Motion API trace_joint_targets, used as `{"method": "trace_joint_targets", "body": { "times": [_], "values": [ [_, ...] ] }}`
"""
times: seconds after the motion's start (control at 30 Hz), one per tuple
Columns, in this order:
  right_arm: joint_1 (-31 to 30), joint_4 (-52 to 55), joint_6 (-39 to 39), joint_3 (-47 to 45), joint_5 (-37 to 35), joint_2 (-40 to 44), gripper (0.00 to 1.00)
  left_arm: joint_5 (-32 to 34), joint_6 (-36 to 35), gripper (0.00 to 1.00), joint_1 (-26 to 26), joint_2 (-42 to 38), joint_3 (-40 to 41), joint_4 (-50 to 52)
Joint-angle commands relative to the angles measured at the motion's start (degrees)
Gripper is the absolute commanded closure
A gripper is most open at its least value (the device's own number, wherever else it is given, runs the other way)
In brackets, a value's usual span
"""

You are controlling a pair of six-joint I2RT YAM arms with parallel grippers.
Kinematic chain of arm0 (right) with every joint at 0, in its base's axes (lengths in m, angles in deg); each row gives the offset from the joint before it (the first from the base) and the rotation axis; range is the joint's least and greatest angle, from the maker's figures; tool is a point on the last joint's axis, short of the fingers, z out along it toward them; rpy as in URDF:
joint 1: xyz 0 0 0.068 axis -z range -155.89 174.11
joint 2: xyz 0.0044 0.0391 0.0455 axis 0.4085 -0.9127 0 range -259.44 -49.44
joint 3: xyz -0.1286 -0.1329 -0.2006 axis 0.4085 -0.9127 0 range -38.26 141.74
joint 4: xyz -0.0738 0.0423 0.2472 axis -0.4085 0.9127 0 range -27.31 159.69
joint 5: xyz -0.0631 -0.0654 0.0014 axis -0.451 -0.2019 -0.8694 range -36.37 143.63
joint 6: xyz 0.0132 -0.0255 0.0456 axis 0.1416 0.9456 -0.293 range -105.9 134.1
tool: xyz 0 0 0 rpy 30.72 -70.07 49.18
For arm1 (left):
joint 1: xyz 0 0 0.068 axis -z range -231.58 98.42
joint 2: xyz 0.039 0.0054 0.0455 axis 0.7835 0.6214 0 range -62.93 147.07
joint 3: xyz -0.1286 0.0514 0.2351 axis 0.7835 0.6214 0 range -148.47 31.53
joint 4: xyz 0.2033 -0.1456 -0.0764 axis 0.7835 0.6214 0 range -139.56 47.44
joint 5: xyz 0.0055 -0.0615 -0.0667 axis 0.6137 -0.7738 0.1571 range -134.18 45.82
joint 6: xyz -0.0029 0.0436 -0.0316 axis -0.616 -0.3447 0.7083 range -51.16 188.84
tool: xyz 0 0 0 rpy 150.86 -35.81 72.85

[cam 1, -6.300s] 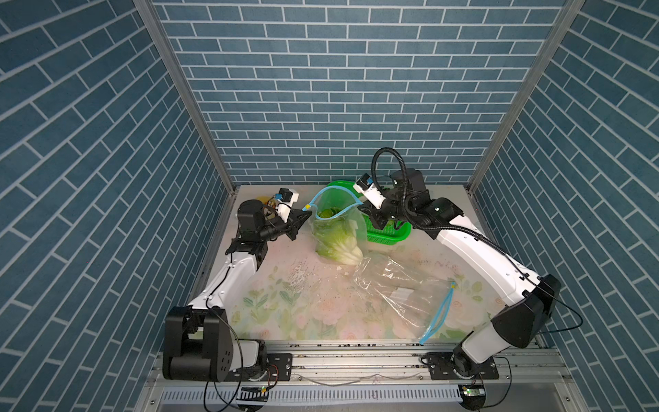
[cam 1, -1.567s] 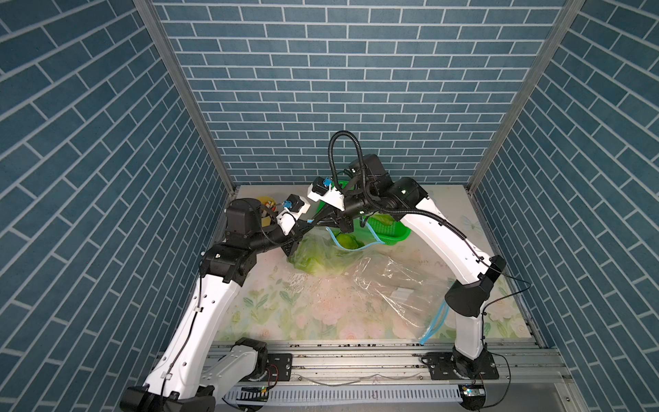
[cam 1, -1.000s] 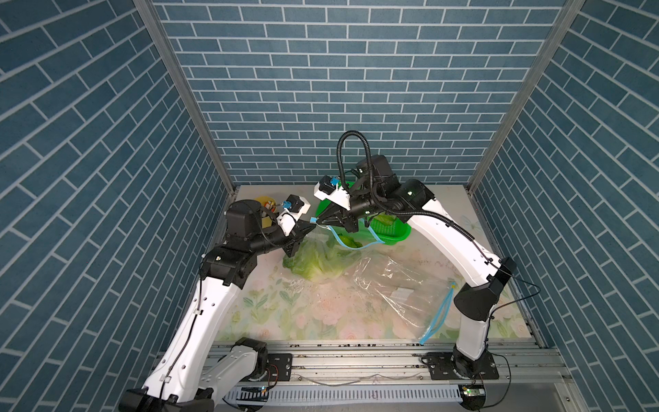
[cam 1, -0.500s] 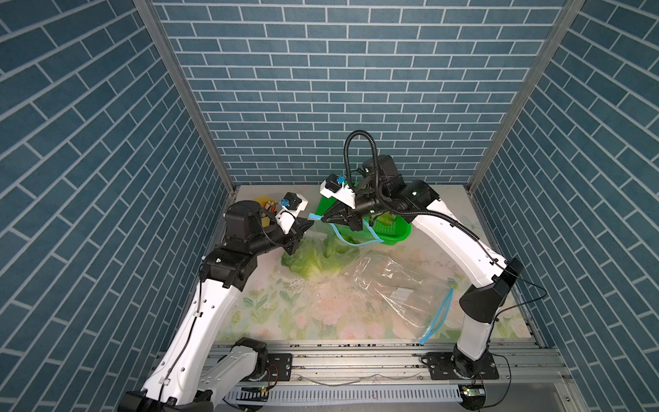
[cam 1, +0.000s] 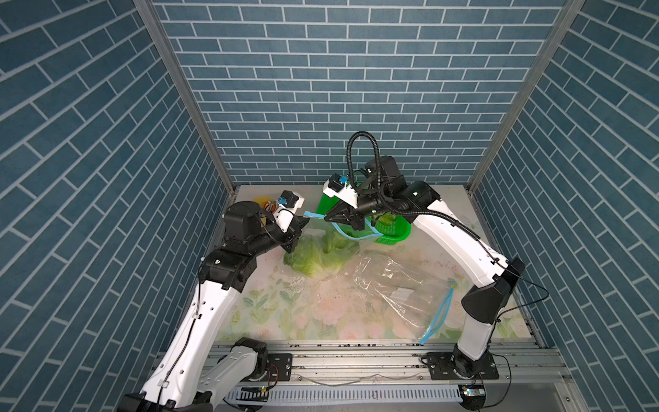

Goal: Put the chinese cabbages into a zipper bag and zip it
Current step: Zip the zipper on the zipper food storage bag.

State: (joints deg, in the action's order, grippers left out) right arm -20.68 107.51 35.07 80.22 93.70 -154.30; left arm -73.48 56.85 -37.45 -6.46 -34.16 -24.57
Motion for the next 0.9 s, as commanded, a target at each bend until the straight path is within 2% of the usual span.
{"method": "trace_joint_targets", "body": {
  "times": [0.0,0.6,0.87],
  "values": [
    [2.9,4.8,-0.3,-1.0,-3.3,3.9,1.00,9.4,1.2,1.00,-1.6,-1.7,-1.4,-1.1],
    [3.7,4.1,-1.2,-4.8,-4.6,5.9,1.00,18.4,3.7,1.00,-2.2,-2.4,-1.6,-0.6],
    [4.4,3.2,-1.8,-7.1,-4.9,7.4,1.00,18.8,5.1,1.00,-3.6,-2.3,-1.7,-0.8]
  ]
}}
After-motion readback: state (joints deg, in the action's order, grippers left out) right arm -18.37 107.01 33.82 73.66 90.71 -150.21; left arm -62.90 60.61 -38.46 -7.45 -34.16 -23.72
